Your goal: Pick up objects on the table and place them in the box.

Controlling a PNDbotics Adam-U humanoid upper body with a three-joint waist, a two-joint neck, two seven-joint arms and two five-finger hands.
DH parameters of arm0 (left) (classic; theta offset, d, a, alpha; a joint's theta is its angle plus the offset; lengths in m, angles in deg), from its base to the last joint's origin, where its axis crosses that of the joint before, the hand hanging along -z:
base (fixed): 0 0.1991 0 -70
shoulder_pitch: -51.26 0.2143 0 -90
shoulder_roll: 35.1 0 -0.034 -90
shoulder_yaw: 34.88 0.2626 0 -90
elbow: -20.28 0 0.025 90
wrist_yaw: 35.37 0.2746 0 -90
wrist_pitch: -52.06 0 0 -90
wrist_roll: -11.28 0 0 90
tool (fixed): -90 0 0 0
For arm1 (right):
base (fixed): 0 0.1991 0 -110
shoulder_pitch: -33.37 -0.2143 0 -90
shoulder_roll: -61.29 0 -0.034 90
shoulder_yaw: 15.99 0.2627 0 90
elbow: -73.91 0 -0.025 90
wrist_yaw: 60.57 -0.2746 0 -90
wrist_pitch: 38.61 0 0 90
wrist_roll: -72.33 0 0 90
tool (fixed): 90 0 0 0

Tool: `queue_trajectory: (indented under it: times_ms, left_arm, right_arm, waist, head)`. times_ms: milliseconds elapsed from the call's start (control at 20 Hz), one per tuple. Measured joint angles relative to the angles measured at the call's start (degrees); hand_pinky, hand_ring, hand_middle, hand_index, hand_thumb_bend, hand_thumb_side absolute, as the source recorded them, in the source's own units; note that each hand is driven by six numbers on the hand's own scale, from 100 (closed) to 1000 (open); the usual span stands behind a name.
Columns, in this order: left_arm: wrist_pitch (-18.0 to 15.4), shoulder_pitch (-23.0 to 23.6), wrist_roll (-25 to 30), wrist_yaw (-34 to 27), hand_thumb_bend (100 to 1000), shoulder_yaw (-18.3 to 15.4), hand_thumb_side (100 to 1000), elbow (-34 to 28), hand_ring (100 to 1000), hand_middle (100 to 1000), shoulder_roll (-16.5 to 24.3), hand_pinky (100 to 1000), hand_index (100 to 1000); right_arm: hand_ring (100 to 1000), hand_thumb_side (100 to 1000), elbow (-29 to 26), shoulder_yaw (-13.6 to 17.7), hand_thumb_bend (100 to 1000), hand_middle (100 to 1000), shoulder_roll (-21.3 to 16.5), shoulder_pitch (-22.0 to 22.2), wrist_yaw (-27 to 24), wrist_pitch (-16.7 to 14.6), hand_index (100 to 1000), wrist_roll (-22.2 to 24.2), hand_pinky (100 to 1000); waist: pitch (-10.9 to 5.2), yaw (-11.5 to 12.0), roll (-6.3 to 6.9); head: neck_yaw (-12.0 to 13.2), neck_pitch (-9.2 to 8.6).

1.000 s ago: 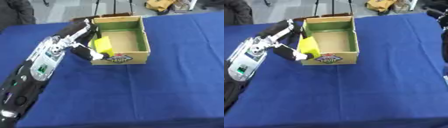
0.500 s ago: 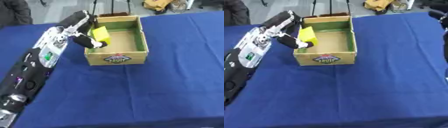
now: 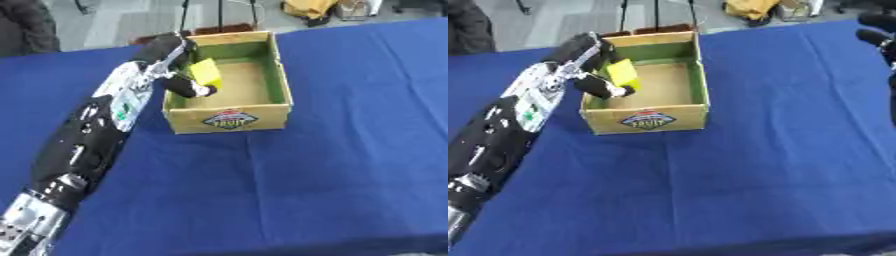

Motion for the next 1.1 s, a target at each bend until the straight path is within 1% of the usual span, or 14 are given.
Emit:
queue_trajectory:
  times_ms: [50, 100, 150, 250, 400, 450, 500, 600, 700, 750, 900, 1100]
  left_arm:
    - [-0.19, -0.03, -0.47, 0.51, 480, -0.16, 384, 0.7, 302, 349, -0.35, 356, 480]
    - [-0.43, -0.03, -0.83, 0.94, 500, -0.31, 392, 1.31, 330, 385, -0.67, 381, 510]
    - [-0.65, -0.03, -1.11, 1.29, 543, -0.36, 409, 1.8, 364, 418, -0.95, 414, 538]
    - [-1.11, -0.03, -1.27, 1.89, 597, -0.36, 426, 2.55, 402, 460, -1.42, 446, 581]
    - [-2.09, 0.02, -0.28, 2.73, 647, -0.33, 455, 3.2, 434, 489, -1.87, 476, 616]
    - [-2.42, 0.1, 0.35, 2.89, 678, -0.32, 475, 3.4, 449, 503, -1.92, 490, 634]
    - [-2.7, 0.27, 1.07, 2.95, 729, -0.32, 501, 3.54, 462, 518, -1.93, 503, 651]
    - [-3.24, 0.43, 2.57, 2.98, 799, -0.31, 539, 3.82, 505, 567, -2.11, 551, 698]
    - [-3.68, 0.54, 3.81, 2.98, 967, -0.31, 587, 3.81, 545, 609, -2.34, 597, 742]
    - [-3.83, 0.6, 4.23, 2.96, 1000, -0.31, 595, 3.79, 564, 629, -2.35, 617, 763]
    - [-4.03, 0.84, 4.91, 2.67, 1000, -0.31, 628, 3.31, 598, 667, -2.35, 655, 803]
    - [-3.99, 1.21, 4.87, 1.39, 1000, -0.34, 681, 1.25, 604, 675, -2.31, 670, 813]
  right_arm:
    - [791, 1000, 0.0, -0.09, 100, 803, 0.01, -0.06, -0.01, 0.02, 923, 0.03, 807]
    - [791, 1000, 0.0, -0.1, 100, 803, 0.07, -0.06, -0.02, 0.03, 923, 0.05, 807]
    - [791, 1000, 0.0, -0.11, 100, 803, 0.09, -0.07, -0.05, 0.06, 923, 0.09, 807]
    - [791, 1000, 0.0, -0.11, 100, 803, 0.18, -0.08, -0.09, 0.1, 923, 0.16, 807]
    - [791, 1000, 0.0, -0.11, 100, 803, 0.4, -0.08, -0.12, 0.12, 923, 0.21, 807]
    - [791, 1000, 0.0, -0.11, 100, 803, 0.4, -0.08, -0.12, 0.13, 923, 0.22, 807]
    - [791, 1000, 0.0, -0.11, 100, 803, 0.4, -0.08, -0.13, 0.14, 923, 0.23, 807]
    - [791, 1000, 0.0, -0.11, 100, 803, 0.4, -0.08, -0.14, 0.16, 923, 0.25, 807]
    - [791, 1000, 0.0, -0.11, 100, 803, 0.4, -0.08, -0.14, 0.17, 923, 0.27, 807]
    - [791, 1000, 0.0, -0.11, 100, 803, 0.4, -0.08, -0.14, 0.17, 923, 0.27, 807]
    - [791, 1000, 0.0, -0.11, 100, 803, 0.41, -0.08, -0.14, 0.17, 923, 0.27, 808]
    - [791, 1000, 0.0, -0.09, 100, 803, 0.41, -0.08, -0.14, 0.16, 923, 0.26, 808]
  waist:
    - [0.1, -0.06, 0.0]
    - [0.12, -0.06, 0.0]
    - [0.12, -0.07, 0.0]
    - [0.12, -0.09, 0.0]
    - [0.13, -0.09, 0.0]
    - [0.13, -0.09, 0.0]
    - [0.13, -0.08, 0.0]
    - [0.13, -0.03, 0.0]
    - [0.13, -0.02, 0.0]
    - [0.13, -0.01, 0.0]
    - [0.13, 0.07, -0.01]
    - [0.13, 0.42, -0.12]
  head:
    - [0.06, -0.01]
    - [0.09, -0.02]
    - [0.1, -0.04]
    - [0.14, -0.22]
    - [0.23, -0.43]
    - [0.26, -0.44]
    - [0.27, -0.45]
    - [0.27, -0.47]
    - [0.27, -0.48]
    - [0.27, -0.48]
    - [0.27, -0.51]
    - [0.2, -0.78]
